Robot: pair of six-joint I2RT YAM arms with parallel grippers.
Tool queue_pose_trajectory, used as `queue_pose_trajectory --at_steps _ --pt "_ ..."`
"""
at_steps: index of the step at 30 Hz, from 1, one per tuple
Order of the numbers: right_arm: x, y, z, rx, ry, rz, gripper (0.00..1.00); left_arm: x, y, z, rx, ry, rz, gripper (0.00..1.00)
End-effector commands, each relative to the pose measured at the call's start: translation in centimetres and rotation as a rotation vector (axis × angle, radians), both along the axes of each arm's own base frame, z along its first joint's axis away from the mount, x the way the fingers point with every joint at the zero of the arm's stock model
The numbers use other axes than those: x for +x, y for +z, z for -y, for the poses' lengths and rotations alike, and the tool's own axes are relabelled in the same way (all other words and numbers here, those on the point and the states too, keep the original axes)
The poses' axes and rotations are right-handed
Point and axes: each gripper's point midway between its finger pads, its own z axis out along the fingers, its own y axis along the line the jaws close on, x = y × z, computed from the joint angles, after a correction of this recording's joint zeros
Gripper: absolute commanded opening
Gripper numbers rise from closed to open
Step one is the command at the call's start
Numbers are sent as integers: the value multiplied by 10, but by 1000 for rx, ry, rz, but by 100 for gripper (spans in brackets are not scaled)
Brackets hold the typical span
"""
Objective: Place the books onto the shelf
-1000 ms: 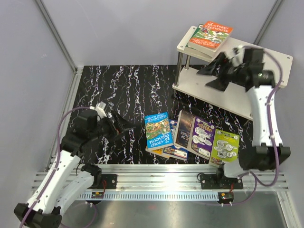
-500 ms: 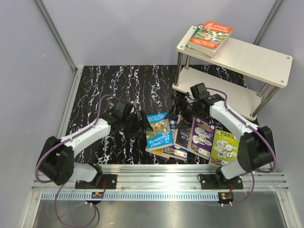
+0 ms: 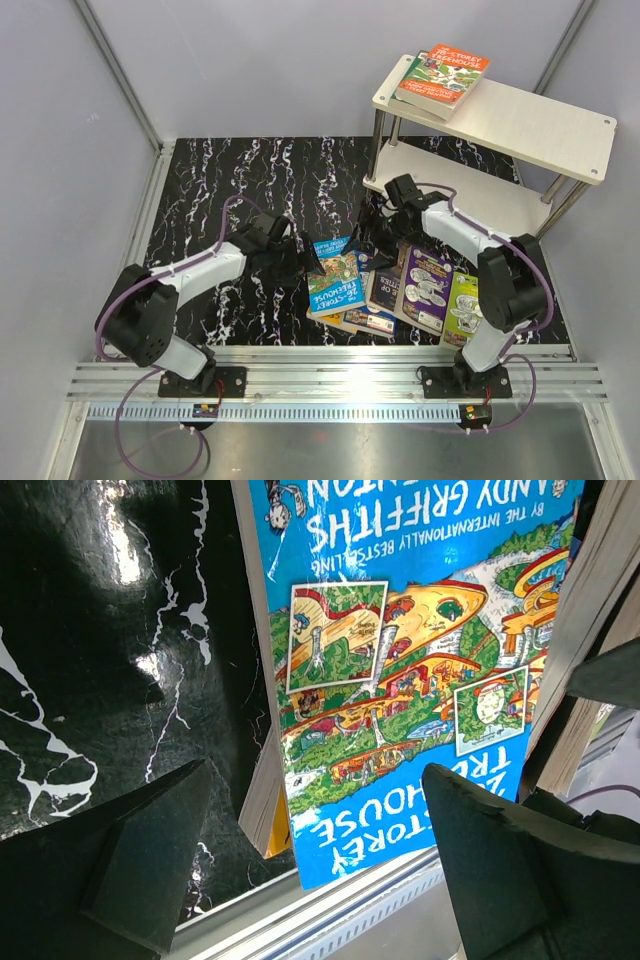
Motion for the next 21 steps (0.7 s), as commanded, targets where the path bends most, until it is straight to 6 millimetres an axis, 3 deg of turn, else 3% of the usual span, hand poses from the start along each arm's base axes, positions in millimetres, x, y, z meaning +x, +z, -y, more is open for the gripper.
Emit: queue_pose_trajectory --at_steps 1,10,12,14,15,18,21 --pt "-7 -25 0 -44 40 -6 84 7 0 4 -13 -14 42 91" --pt "-30 -50 -23 -59 120 -42 83 -1 -18 12 -29 -44 -15 88" --pt "-32 -51 -25 -55 122 -44 77 -3 -22 14 -31 -54 -27 87" --pt "-36 -52 -26 -53 127 -52 70 -3 -22 14 -31 -56 -27 86" --pt "-37 -50 -26 -45 125 -51 57 -4 -22 14 -32 -58 -25 86" --pt "-41 -44 -27 -16 126 -42 31 -4 -18 14 -39 -64 -9 86" --pt "-43 -32 -34 45 124 -37 18 -4 -11 15 -56 -68 9 86"
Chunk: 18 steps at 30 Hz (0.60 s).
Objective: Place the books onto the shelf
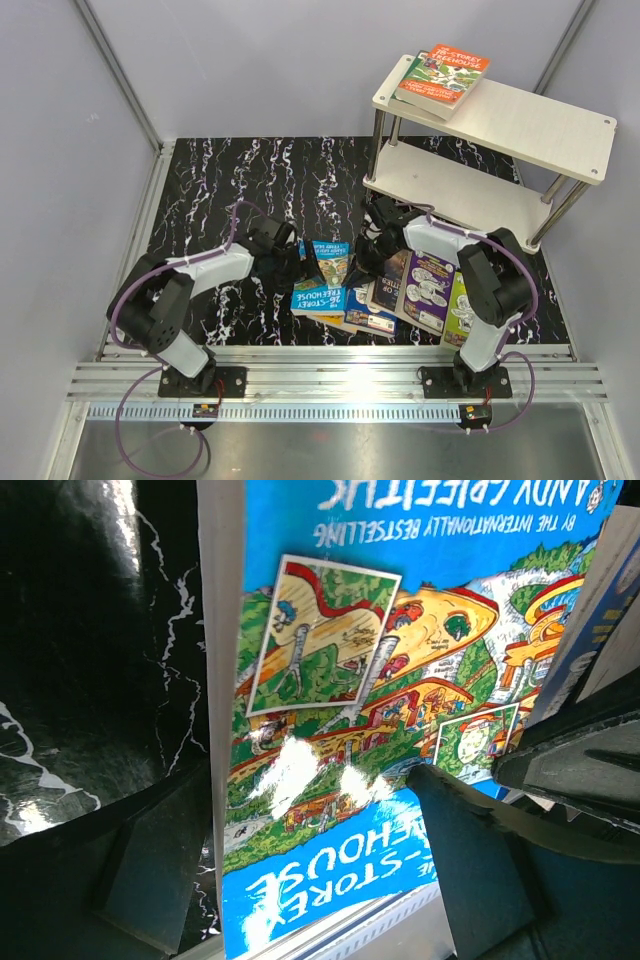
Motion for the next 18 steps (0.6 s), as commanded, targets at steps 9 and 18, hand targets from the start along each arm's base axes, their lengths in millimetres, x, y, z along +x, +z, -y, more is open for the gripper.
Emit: queue_pose_trajectory --at_steps 9,18 --pt "10 65 -32 220 -7 112 60 -7 28 23 -144 -64 70 76" --pt "-2 53 -14 129 -2 111 79 -24 9 29 -238 -54 3 0"
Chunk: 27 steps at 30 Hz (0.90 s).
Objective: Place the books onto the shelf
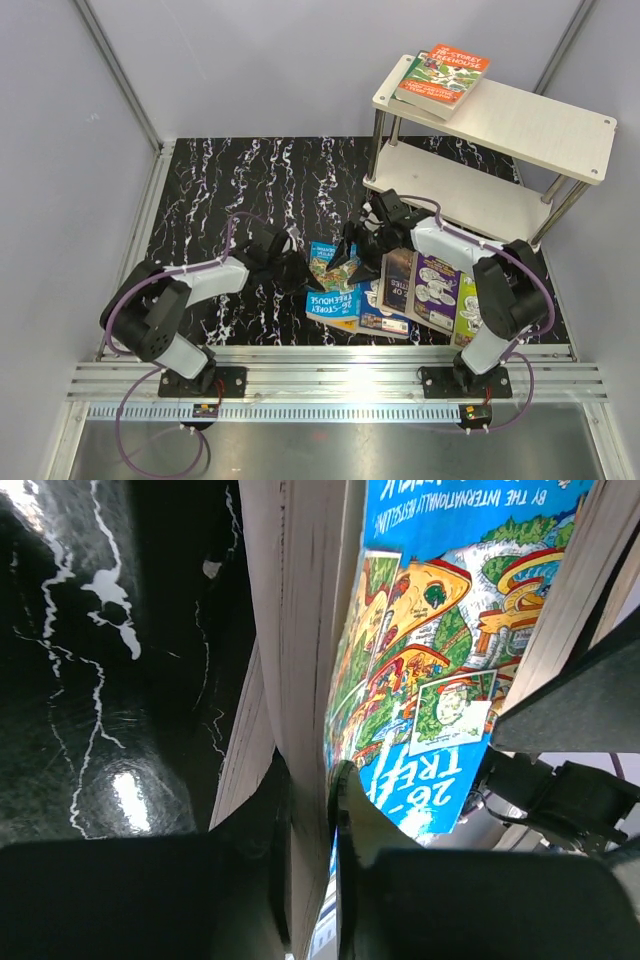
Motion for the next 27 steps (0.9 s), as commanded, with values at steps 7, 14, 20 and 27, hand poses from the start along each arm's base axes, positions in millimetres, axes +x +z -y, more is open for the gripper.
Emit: queue_pose_trajectory --at_steps 7,14,20,27 --pt "-9 23 24 -93 -18 96 87 -9 20 -12 -36 -6 58 0" --pt "2 95 17 27 -66 238 93 -1 74 -32 -250 68 141 0" --pt "9 108 15 26 -81 262 96 -10 115 -27 -378 63 181 0" --pt "18 93 21 -58 -87 257 96 -17 149 -26 -457 68 235 0"
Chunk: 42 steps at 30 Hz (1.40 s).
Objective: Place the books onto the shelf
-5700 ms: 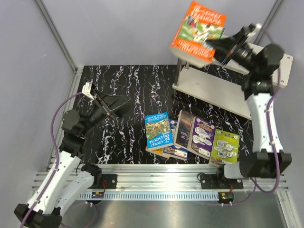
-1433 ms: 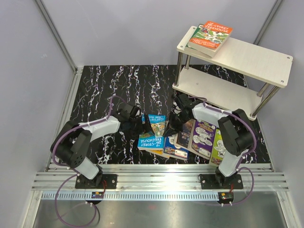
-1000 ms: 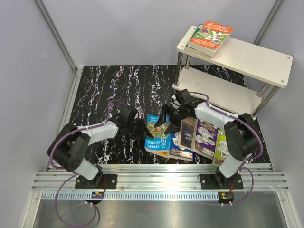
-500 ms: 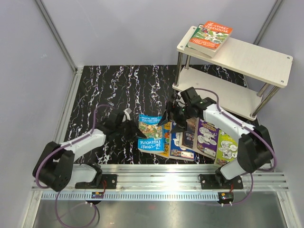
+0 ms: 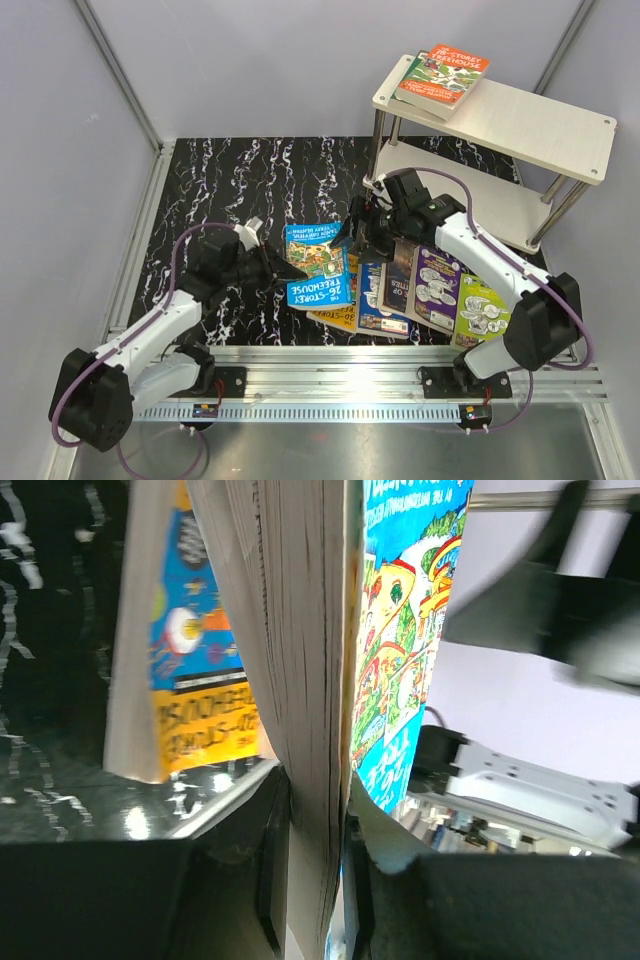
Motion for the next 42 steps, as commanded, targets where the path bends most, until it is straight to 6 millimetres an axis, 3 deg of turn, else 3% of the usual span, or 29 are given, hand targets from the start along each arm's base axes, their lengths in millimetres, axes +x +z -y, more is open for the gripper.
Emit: queue_pose_trajectory --at_steps 1,5,9,12,13,14,15,16,17,18,19,20,21,22,23,26,27,28,29,31,33,34,35,37,38,39,41,42 --pt "11 -1 6 -65 -24 28 96 -4 56 10 -152 -50 131 0" --pt "10 -1 3 -50 -13 29 95 -9 72 13 -208 -61 153 0" --pt "9 3 -5 -14 -9 31 81 -13 80 22 -238 -77 154 0" --pt "8 7 -11 5 1 37 50 -16 81 36 -253 -106 150 0" --pt "9 9 -12 7 -1 42 25 -20 85 43 -257 -129 155 0" --pt "9 12 -12 7 -2 49 12 -18 85 46 -240 -134 168 0" --pt "9 13 -11 3 -5 53 2 -17 82 48 -215 -139 166 0" --pt "9 16 -9 -5 -13 62 0 -22 66 46 -147 -142 108 1" --pt "8 19 -7 -10 -13 64 0 -10 75 44 -82 -119 183 21" --pt "7 20 -6 -14 -10 72 0 -5 67 37 0 -95 180 39" --pt "7 24 -3 -19 -14 84 0 -13 43 20 153 -74 85 54" --pt "4 25 -1 -29 -12 79 0 7 50 3 283 3 166 77" --pt "3 24 2 -41 -11 83 0 11 49 -9 364 33 167 82" --pt "3 25 5 -54 -17 89 0 2 35 -29 483 38 107 85" --pt "-1 23 8 -70 -20 77 0 11 34 -47 585 91 135 87" --pt "-2 16 20 -139 -47 64 0 16 49 -87 805 188 143 90" --pt "-1 12 24 -167 -57 58 0 20 69 -93 833 224 175 90" --pt "2 5 30 -219 -78 51 0 11 74 -100 892 208 175 90" --pt "0 4 36 -256 -85 29 0 14 83 -103 929 221 209 90" --pt "1 -1 39 -294 -91 10 0 13 108 -89 902 192 287 89" --pt "2 -1 37 -292 -97 -2 0 15 116 -74 912 160 330 88" --pt "3 -2 35 -289 -97 -13 0 8 123 -55 899 107 377 88" --pt "4 -1 33 -285 -98 -16 0 11 119 -44 935 93 394 88" --pt "4 -2 29 -273 -101 -39 0 -3 116 -14 959 10 444 88" --pt "4 0 26 -265 -100 -40 0 -4 126 -2 948 22 480 88" --pt "5 0 25 -259 -105 -46 0 -16 118 22 964 -45 506 89" --pt "3 5 21 -245 -97 -49 0 -22 122 45 946 -81 538 89" --pt "2 7 20 -239 -96 -48 0 -29 114 61 957 -123 552 90"
